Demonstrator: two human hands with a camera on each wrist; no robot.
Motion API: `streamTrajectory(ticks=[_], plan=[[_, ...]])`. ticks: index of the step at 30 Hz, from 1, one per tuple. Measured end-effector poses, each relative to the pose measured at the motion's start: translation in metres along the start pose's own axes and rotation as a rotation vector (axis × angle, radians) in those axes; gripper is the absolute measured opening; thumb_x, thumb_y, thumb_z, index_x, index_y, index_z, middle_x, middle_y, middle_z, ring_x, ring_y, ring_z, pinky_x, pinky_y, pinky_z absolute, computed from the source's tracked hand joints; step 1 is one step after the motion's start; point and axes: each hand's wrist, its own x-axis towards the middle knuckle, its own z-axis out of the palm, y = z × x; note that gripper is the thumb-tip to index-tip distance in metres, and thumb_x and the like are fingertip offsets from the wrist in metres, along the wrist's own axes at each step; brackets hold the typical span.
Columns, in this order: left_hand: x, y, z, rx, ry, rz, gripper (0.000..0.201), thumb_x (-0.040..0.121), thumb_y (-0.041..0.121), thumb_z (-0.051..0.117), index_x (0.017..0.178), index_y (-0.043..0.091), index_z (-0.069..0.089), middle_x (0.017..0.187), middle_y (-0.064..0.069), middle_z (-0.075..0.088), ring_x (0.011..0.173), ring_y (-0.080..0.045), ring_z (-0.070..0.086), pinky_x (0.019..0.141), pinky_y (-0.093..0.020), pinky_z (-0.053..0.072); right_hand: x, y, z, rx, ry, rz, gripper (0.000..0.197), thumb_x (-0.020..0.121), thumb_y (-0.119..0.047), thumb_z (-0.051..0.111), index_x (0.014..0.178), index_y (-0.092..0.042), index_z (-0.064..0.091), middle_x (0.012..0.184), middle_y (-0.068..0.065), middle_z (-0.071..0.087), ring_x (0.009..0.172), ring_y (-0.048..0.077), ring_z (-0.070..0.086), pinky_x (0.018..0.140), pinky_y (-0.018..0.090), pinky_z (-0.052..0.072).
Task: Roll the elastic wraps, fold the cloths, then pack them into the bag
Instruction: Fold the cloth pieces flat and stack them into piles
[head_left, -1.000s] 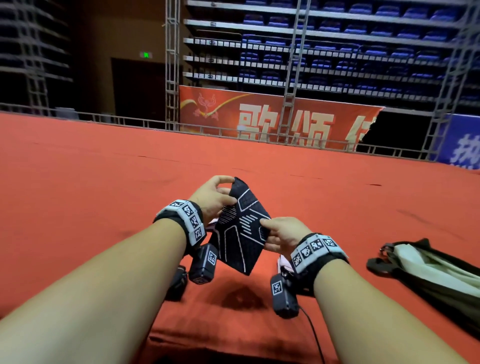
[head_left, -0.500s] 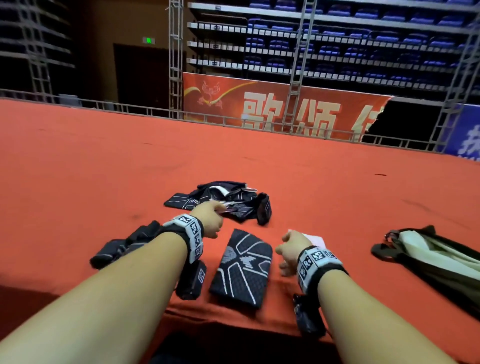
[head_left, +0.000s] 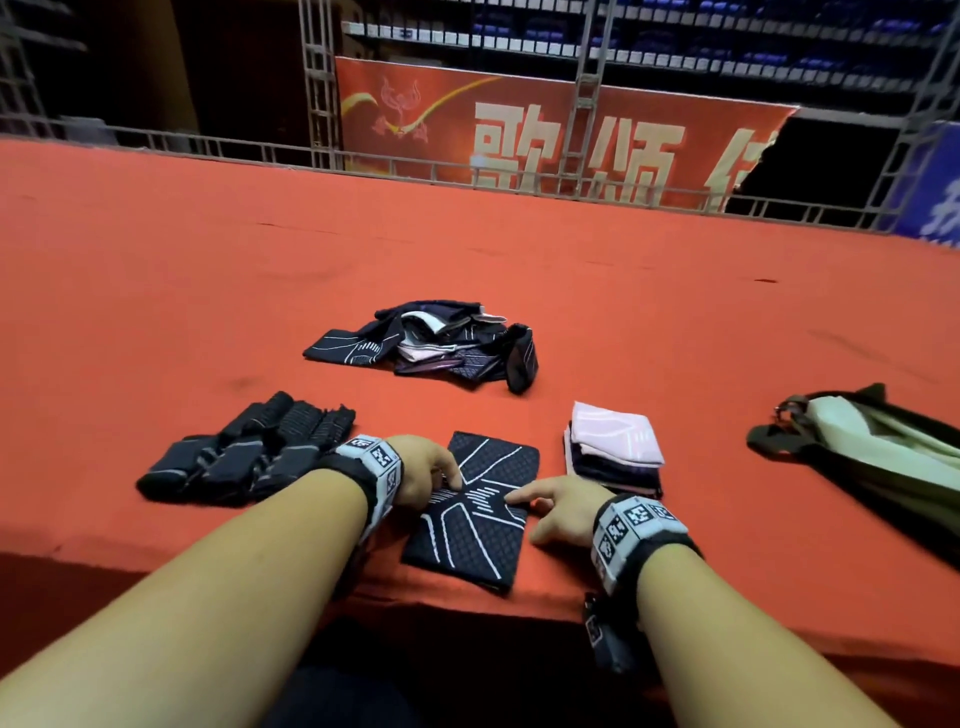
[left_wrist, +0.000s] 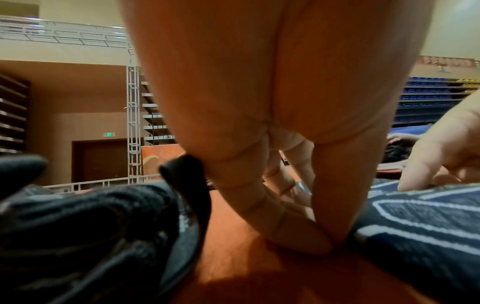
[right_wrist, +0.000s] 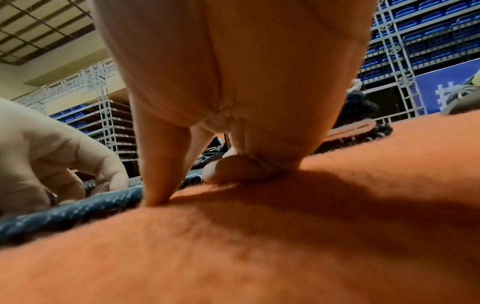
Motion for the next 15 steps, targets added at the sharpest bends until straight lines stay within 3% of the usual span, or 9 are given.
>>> streamTrajectory(ticks=[4, 7, 10, 13, 15], plan=[[0.003, -0.004, -0.001, -0.034, -0.035, 0.023, 0.054, 0.081, -0.005, 0.059, 0.120, 0.032, 0.068, 0.108, 0.010, 0.062, 0.082, -0.010, 0.059, 0.054, -0.007, 0.043, 0.008, 0.004, 0.003, 0.027, 0.028, -0.024, 0.043, 0.072, -0.013, 0.086, 0.102, -0.042, 0.074, 0.106, -0.007, 0.071, 0.107, 0.009, 0.065, 0.097, 0.023, 0.051], [0.004, -0.004, 0.001, -0.078, 0.005, 0.031, 0.048, 0.083, -0.003, 0.067, 0.120, 0.028, 0.070, 0.102, 0.011, 0.061, 0.078, -0.008, 0.056, 0.052, -0.003, 0.040, 0.008, 0.007, 0.004, 0.059, 0.068, -0.062, 0.029, 0.080, -0.021, 0.082, 0.108, -0.030, 0.077, 0.088, -0.013, 0.069, 0.083, 0.002, 0.062, 0.082, 0.016, 0.048], [0.002, -0.007, 0.004, -0.121, 0.056, 0.049, 0.040, 0.084, 0.003, 0.073, 0.115, 0.027, 0.073, 0.093, 0.013, 0.062, 0.076, -0.005, 0.055, 0.057, -0.003, 0.040, 0.010, 0.011, 0.006, 0.112, 0.142, -0.053, 0.002, 0.086, -0.027, 0.077, 0.088, -0.027, 0.079, 0.067, -0.017, 0.066, 0.065, -0.001, 0.055, 0.073, 0.019, 0.046], [0.000, -0.007, 0.005, -0.123, 0.092, 0.052, 0.030, 0.087, 0.010, 0.070, 0.107, 0.032, 0.074, 0.089, 0.014, 0.065, 0.079, -0.005, 0.058, 0.071, -0.011, 0.043, 0.010, 0.018, 0.005, 0.140, 0.209, 0.018, 0.013, 0.091, -0.026, 0.071, 0.079, -0.022, 0.071, 0.062, -0.010, 0.062, 0.057, 0.008, 0.052, 0.058, 0.024, 0.046], [-0.002, -0.003, 0.003, -0.083, 0.103, 0.054, 0.027, 0.091, 0.015, 0.067, 0.111, 0.031, 0.074, 0.092, 0.015, 0.066, 0.081, -0.005, 0.058, 0.069, -0.010, 0.043, 0.006, 0.019, 0.003, 0.164, 0.192, 0.028, 0.010, 0.092, -0.016, 0.067, 0.083, -0.021, 0.069, 0.065, -0.001, 0.061, 0.056, 0.014, 0.052, 0.056, 0.027, 0.046]])
